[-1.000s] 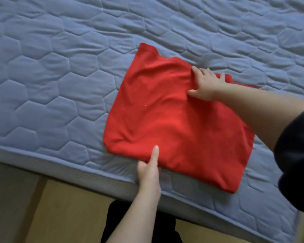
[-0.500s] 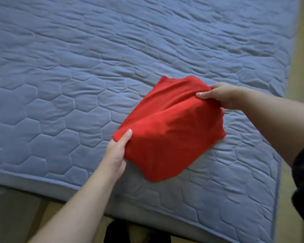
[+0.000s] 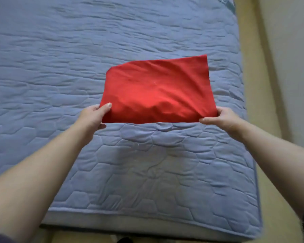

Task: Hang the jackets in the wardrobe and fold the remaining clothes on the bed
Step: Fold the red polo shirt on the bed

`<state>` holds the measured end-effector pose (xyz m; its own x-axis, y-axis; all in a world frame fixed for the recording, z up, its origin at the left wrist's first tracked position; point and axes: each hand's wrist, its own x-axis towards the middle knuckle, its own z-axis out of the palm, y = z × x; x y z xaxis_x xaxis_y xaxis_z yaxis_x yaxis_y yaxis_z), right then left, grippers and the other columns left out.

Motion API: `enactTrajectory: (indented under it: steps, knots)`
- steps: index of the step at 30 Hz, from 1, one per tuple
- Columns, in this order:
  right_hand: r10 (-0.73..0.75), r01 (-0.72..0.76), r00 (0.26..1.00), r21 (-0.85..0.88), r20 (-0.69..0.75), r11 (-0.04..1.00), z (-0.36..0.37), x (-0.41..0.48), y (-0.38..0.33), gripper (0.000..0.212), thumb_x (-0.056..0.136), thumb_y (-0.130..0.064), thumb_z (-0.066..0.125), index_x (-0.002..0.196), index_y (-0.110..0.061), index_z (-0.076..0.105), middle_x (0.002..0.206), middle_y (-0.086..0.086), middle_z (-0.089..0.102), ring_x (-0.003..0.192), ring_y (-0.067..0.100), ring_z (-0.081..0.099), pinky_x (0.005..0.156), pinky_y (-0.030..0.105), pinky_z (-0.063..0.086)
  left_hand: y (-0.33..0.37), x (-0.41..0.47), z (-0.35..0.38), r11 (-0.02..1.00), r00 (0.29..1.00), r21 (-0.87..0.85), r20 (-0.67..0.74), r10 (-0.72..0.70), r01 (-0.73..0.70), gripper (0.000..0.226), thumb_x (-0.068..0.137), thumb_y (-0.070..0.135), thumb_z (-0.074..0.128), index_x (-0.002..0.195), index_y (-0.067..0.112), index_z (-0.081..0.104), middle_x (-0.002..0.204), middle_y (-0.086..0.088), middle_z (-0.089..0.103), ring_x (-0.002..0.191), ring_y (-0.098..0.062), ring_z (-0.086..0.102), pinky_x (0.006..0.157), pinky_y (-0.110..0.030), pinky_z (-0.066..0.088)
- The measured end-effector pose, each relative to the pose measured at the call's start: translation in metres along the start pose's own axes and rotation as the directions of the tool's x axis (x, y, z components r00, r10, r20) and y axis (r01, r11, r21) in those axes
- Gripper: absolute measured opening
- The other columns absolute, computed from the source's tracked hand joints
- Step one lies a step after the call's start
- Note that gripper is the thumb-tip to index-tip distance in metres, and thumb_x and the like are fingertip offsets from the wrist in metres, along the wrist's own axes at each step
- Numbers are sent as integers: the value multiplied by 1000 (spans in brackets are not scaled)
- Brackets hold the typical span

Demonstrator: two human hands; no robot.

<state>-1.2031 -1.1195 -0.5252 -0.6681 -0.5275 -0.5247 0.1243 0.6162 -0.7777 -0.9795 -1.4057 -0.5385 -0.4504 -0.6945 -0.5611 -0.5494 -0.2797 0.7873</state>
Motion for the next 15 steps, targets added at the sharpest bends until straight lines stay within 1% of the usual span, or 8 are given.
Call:
enactTrajectory:
  steps: [2, 5, 7, 9, 11, 12, 13, 15]
  knots:
    - [94, -94, 996, -31, 2, 995, 20, -21, 69, 26, 72, 4, 77, 83, -17, 65, 74, -7, 64, 62, 0, 56, 57, 5, 44, -60, -6, 8, 995, 998, 95, 41, -44, 40, 14, 93, 28, 58, 82, 22, 63, 81, 5, 61, 70, -4, 53, 58, -23, 42]
    - [253, -239, 964, -141, 87, 961, 58, -64, 173, 28, 69, 6, 79, 69, -18, 64, 65, -9, 60, 61, 4, 50, 52, 8, 41, -159, -31, 18, 959, 988, 272, 107, -109, 77, 13, 94, 18, 59, 85, 13, 67, 73, 0, 59, 55, 2, 50, 48, -17, 38]
    - [345, -316, 925, -185, 160, 931, 81, -86, 219, 27, 67, 7, 80, 64, -15, 64, 63, -6, 58, 63, 9, 50, 51, 10, 40, -205, -44, 18, 934, 985, 347, 114, -130, 83, 13, 93, 12, 59, 93, 3, 69, 78, -3, 62, 66, -5, 53, 55, -21, 41]
    - [418, -382, 885, -196, 205, 903, 91, -87, 238, 17, 69, 1, 81, 71, -10, 68, 69, -2, 62, 67, 11, 54, 56, 11, 42, -220, -40, 18, 916, 977, 378, 103, -186, 135, 13, 92, 11, 61, 94, 1, 68, 84, -6, 64, 79, -12, 53, 63, -26, 40]
    - [478, -450, 844, -162, 245, 878, 89, -74, 235, 15, 73, -12, 81, 85, -10, 73, 80, -4, 70, 71, 5, 61, 62, 11, 46, -211, -27, 22, 891, 958, 403, 98, -269, 209, 13, 91, 18, 62, 82, 9, 64, 73, -4, 60, 66, -13, 50, 54, -22, 39]
    - [491, -477, 838, -116, 237, 871, 86, -63, 229, 16, 75, -17, 80, 89, -12, 73, 81, -5, 71, 68, 0, 62, 60, 9, 45, -203, -18, 25, 875, 951, 430, 106, -291, 220, 18, 91, 22, 62, 76, 12, 61, 70, -3, 57, 60, -11, 47, 51, -22, 36]
    - [496, -495, 845, -59, 201, 867, 83, -52, 221, 17, 78, -21, 78, 91, -12, 72, 80, -5, 70, 62, -2, 61, 55, 9, 44, -193, -9, 29, 858, 948, 466, 115, -298, 213, 20, 91, 27, 62, 75, 14, 59, 72, -3, 56, 61, -12, 47, 51, -23, 35]
    - [508, -512, 857, 33, 90, 858, 79, -27, 206, 19, 82, -28, 73, 90, -12, 69, 72, -2, 66, 52, -1, 57, 49, 14, 41, -174, 9, 39, 847, 937, 485, 137, -320, 218, 21, 91, 36, 58, 90, 16, 61, 88, -5, 59, 76, -18, 54, 59, -27, 38]
